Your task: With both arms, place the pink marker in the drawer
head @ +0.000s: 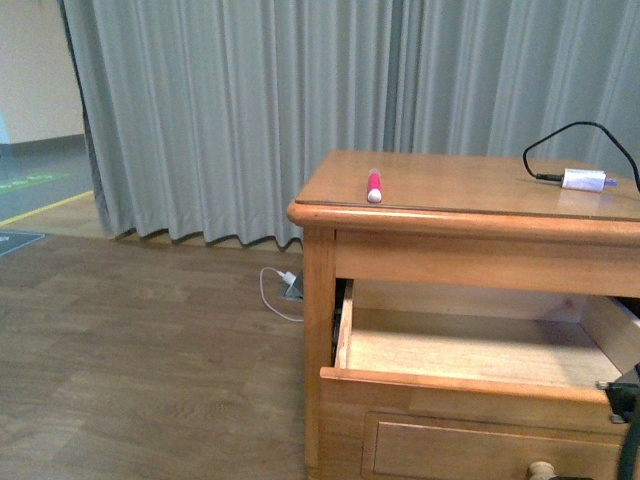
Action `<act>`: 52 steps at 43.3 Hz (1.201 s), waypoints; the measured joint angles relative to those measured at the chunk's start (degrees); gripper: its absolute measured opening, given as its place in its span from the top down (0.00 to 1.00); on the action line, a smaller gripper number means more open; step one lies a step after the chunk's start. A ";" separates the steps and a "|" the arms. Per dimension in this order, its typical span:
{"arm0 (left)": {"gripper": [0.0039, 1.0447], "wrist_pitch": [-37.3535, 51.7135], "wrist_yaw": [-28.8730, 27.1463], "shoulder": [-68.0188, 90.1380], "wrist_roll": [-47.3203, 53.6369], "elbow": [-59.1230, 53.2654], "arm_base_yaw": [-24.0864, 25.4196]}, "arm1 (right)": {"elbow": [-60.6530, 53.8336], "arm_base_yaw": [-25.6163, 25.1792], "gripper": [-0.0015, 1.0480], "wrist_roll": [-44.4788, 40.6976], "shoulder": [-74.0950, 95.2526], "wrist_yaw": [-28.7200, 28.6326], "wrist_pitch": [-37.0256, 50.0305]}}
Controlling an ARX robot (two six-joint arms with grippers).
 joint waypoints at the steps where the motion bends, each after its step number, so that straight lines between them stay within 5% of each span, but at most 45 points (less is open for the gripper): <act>1: 0.06 0.00 0.00 0.00 0.00 0.00 0.00 | -0.52 -0.15 0.24 0.13 -2.69 -0.68 -2.01; 5: 0.06 0.00 0.00 0.00 0.00 0.00 0.00 | -2.10 -1.62 0.06 0.33 -19.02 -3.28 -15.52; 9: 0.06 0.00 0.00 0.00 0.00 0.00 0.00 | -2.05 -3.61 0.08 0.26 -38.03 -4.79 -32.06; 18: 0.06 0.00 0.02 0.00 0.00 0.00 0.00 | 2.16 -4.79 0.08 -0.61 -62.99 -6.19 -53.92; 42: 0.06 0.00 0.00 0.00 0.00 0.00 0.00 | 2.36 -1.95 0.08 1.44 -65.81 -4.96 -55.32; 52: 0.06 1.90 -11.58 11.32 -6.88 3.82 -8.59 | 2.36 -1.95 0.08 1.44 -65.81 -4.96 -55.32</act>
